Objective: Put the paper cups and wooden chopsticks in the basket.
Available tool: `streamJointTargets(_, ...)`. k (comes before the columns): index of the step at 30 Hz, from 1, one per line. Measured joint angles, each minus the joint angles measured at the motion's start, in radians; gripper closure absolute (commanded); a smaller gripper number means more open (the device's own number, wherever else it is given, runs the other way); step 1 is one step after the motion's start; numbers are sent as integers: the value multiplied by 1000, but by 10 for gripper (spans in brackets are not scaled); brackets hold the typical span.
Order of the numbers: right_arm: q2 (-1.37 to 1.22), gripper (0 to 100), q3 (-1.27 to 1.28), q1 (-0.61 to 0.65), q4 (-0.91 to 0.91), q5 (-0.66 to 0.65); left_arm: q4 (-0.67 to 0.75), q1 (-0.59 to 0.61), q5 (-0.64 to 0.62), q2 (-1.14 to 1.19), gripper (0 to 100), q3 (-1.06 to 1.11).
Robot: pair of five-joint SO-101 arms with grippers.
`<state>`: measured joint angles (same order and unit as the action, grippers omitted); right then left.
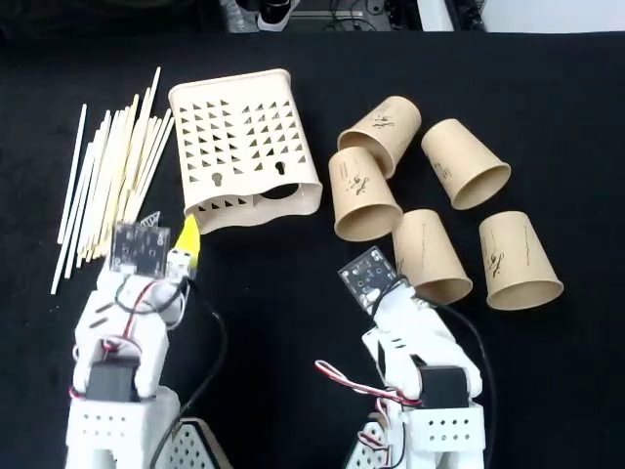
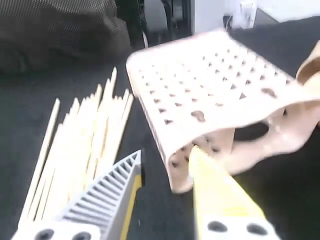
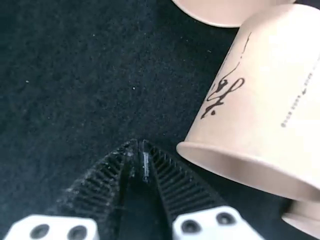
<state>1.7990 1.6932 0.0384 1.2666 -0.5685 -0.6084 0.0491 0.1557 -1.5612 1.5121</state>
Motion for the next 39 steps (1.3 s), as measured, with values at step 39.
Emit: streamJointTargets(39, 0, 985, 0, -61, 0, -48, 543, -26, 23, 1086, 971, -474)
